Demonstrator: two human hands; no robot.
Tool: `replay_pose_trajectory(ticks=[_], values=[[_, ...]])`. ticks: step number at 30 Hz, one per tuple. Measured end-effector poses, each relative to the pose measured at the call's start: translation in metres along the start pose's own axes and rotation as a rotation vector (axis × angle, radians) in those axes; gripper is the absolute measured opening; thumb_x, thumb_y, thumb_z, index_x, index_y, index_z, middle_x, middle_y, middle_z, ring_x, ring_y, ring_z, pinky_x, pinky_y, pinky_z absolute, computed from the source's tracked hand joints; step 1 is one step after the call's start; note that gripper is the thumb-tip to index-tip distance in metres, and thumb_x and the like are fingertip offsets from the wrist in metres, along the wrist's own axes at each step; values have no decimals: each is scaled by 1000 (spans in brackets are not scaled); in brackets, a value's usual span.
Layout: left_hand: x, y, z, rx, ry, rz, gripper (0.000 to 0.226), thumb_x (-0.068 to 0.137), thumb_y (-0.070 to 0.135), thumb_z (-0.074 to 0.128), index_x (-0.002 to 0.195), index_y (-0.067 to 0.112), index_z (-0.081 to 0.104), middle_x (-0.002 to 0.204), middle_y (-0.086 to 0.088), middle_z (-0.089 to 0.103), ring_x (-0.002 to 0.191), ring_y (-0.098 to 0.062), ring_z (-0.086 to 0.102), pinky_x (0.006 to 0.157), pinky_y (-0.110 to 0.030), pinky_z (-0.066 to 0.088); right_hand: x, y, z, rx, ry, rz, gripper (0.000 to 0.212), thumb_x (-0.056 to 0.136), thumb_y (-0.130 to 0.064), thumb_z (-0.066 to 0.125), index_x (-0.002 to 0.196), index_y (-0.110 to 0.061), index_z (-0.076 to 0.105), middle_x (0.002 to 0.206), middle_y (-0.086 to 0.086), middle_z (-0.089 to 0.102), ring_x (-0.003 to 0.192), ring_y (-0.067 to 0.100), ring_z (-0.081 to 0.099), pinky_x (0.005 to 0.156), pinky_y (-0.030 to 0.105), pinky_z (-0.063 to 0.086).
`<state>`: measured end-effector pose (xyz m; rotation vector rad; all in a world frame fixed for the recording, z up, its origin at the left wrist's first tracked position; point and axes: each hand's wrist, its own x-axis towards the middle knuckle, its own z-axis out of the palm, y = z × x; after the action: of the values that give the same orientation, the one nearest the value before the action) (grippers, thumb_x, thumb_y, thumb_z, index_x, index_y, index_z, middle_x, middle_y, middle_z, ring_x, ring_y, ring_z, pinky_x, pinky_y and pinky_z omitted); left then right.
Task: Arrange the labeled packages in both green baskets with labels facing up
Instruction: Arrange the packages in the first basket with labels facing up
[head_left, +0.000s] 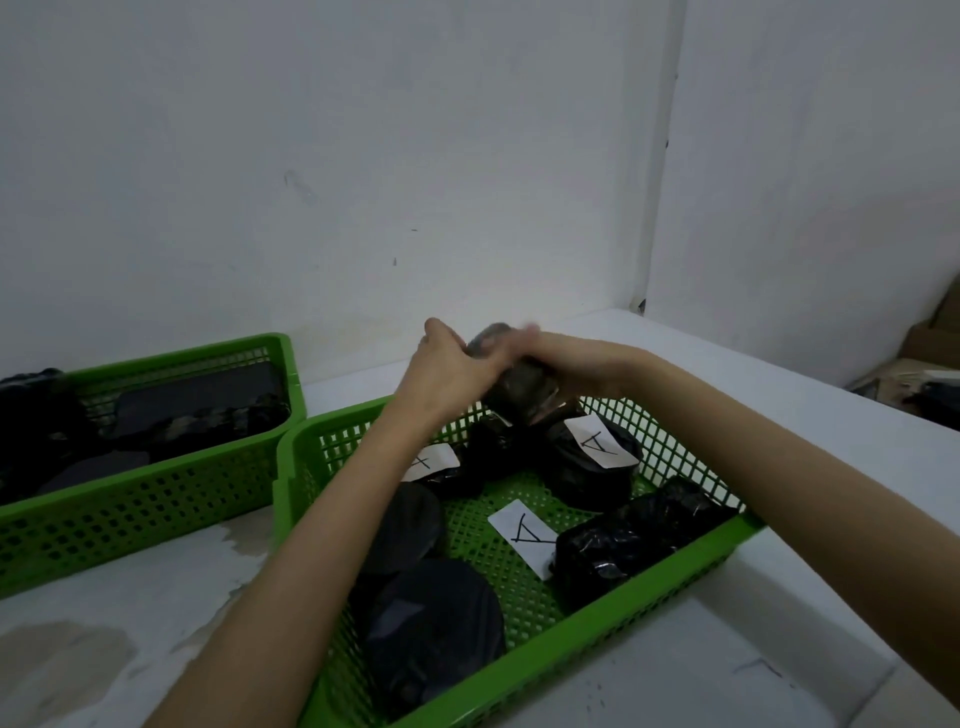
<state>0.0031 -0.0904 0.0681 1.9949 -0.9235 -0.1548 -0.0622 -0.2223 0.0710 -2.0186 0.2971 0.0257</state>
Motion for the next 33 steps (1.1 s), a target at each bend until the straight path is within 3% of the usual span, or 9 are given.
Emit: replay_pose_trajectory(ticks=[4,7,9,12,15,21,25,29,33], values=[[6,-6,-17,-194,63,-138,69,91,63,16,70,11,57,109,-16,65,99,-28,61,98,-41,45,1,3,2,-366,62,-148,89,72,-16,78,143,-20,25,130,-1,47,104,11,53,79,4,43],[9,-15,-14,119,-39,-211,76,92,59,15,110,1,61,127,-22,58,114,-34,57,102,-42,43,3,4,7,-621,22,-175,104,65,-25,83,146,-15,18,148,6,32,134,19,33,101,16,28],[9,-17,-12,208,-140,-220,79,93,58,11,123,0,55,116,-19,63,96,-27,64,82,-31,51,4,6,8,-746,-31,-163,107,60,-30,85,145,-21,20,143,8,35,133,23,32,108,27,28],[7,-21,-9,199,-356,-311,77,94,56,11,128,-2,47,73,-14,63,58,-18,62,52,-24,46,0,6,8,-894,-196,-102,110,59,-29,85,146,-32,17,146,2,31,129,18,27,113,35,26],[6,-23,-6,275,-516,-368,73,95,54,14,130,-4,42,68,-13,60,57,-19,62,53,-23,47,0,8,15,-916,-322,-53,114,61,-21,85,148,-26,12,144,-3,26,125,7,22,114,29,20],[4,-25,-4,374,-630,-392,60,95,53,20,102,1,48,71,-10,59,60,-17,61,58,-23,47,5,15,25,-875,-449,124,119,68,-20,81,147,-11,-9,158,5,14,145,20,16,116,28,23],[4,-25,-4,419,-623,-414,59,93,56,24,99,5,53,76,-8,62,67,-16,62,65,-25,47,2,12,30,-920,-433,88,100,74,-22,76,148,-18,9,157,0,17,144,18,19,109,23,23],[-9,-21,-24,908,-453,-305,58,82,65,46,83,9,57,101,-7,56,87,-21,52,78,-29,42,4,10,30,-1039,-384,-29,96,72,-34,76,148,-24,18,140,1,35,137,22,29,107,29,30],[-36,-27,-31,1044,-583,-406,77,74,69,54,123,8,56,127,-6,58,114,-23,56,90,-28,43,3,7,16,-862,-198,-95,90,72,-49,70,145,-30,22,145,5,33,137,23,29,111,36,31]])
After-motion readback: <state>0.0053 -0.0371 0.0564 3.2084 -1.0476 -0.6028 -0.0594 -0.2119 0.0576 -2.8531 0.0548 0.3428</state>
